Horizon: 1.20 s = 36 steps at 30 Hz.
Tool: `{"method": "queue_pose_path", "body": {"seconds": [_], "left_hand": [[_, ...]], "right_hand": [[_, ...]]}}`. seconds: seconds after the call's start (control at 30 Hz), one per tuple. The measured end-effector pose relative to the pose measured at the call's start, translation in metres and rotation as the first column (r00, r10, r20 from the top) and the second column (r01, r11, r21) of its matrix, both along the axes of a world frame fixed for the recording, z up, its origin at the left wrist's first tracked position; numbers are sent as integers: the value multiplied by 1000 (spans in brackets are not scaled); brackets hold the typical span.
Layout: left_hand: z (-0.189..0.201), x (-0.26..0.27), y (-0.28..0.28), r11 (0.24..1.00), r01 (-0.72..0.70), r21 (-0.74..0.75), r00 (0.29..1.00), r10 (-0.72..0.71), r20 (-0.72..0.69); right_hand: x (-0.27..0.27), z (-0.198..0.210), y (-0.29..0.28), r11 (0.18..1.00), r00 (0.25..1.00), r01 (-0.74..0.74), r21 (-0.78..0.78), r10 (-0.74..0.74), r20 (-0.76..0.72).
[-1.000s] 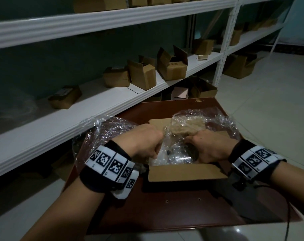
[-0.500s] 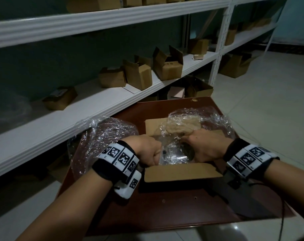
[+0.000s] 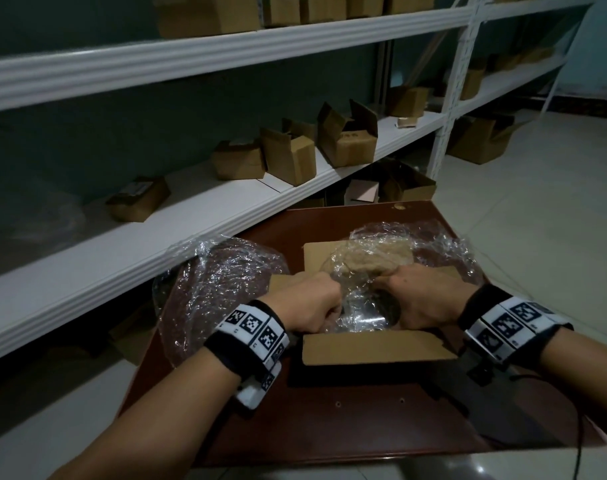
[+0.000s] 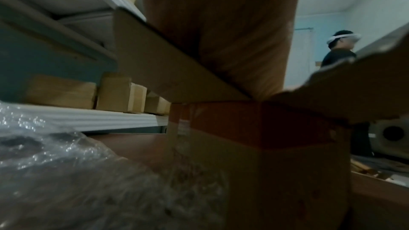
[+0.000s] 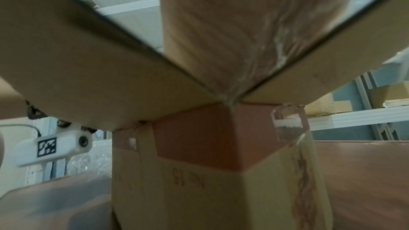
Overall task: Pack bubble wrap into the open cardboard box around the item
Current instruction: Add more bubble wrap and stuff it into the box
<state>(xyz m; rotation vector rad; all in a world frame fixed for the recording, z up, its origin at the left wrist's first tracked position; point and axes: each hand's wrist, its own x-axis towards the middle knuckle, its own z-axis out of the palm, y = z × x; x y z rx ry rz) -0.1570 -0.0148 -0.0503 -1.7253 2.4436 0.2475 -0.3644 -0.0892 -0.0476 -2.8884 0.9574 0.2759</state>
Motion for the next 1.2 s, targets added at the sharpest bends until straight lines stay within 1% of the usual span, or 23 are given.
{"method": "queue_pose_path", "body": {"seconds": [0.1,0.13,0.17,0.23,0.3,0.37,0.4,0.43,0.5,0.57,0.67,0.77,0.87,0.93,0.97,1.0,1.03,1.07,1.1,1.13,1.2], "left_hand": [[-4,1,0,983,33,-183,999,-33,-1],[-4,1,1,974,32,-223,999,-35,-10],[-4,2,0,975,23,-223,999,-28,-18],[5,3,0,988,-27,-152,997,16,-74],[17,4,0,991,-88,-96,979,68,-194],[26,2,1,986,-127,-104,952,92,-291],[28,0,2,985,-131,-116,951,91,-295],[26,-3,2,984,-116,-136,962,77,-262],[18,-9,1,979,-65,-194,988,37,-148],[11,-14,-2,974,-45,-222,996,27,-83],[6,-17,-6,979,-64,-194,997,54,-56],[4,-23,-5,990,-95,-106,995,90,-52],[1,-24,-9,993,-109,-38,993,107,-47],[0,-24,-12,992,-123,-10,991,123,-46],[-1,-23,-13,992,-124,3,991,124,-56],[-3,-23,-14,992,-127,22,989,128,-69],[-3,-22,-14,990,-135,36,987,138,-81],[-4,-22,-14,988,-149,49,985,153,-85],[-5,-21,-14,986,-159,55,983,163,-82],[-6,-21,-14,986,-157,51,984,160,-75],[-7,-20,-16,987,-150,52,985,154,-80]], "right_hand": [[0,-2,-1,1000,1000,-3,-8,3,7],[0,-2,-1,1000,1000,-6,-11,6,6],[0,-2,-1,1000,1000,-9,-11,9,9],[-1,-1,-1,1000,1000,-1,-8,1,4],[-1,-1,-1,1000,1000,3,-20,-4,-7],[-2,-3,-1,1000,1000,1,-14,-1,-11],[-2,-2,-1,1000,1000,0,-11,0,-14],[-2,-1,-2,1000,1000,-3,-10,3,-18],[-2,-2,-2,1000,1000,-11,-7,11,-20],[-3,-3,-1,1000,1000,-17,-7,17,-18],[-3,-4,-2,1000,999,-25,0,25,-33],[-5,3,1,998,997,-56,35,58,-51],[-12,12,2,988,996,-92,120,89,29],[-16,22,3,987,991,-122,104,115,65],[-17,28,4,984,981,-166,56,159,110],[-18,33,5,979,962,-202,-1,198,190],[-18,39,6,974,926,-220,-62,228,299],[-18,45,9,966,883,-220,-137,257,392],[-16,49,10,958,850,-196,-208,272,451],[-14,55,13,954,841,-147,-263,260,475],[-12,56,12,953,872,-46,-299,184,453]]}}
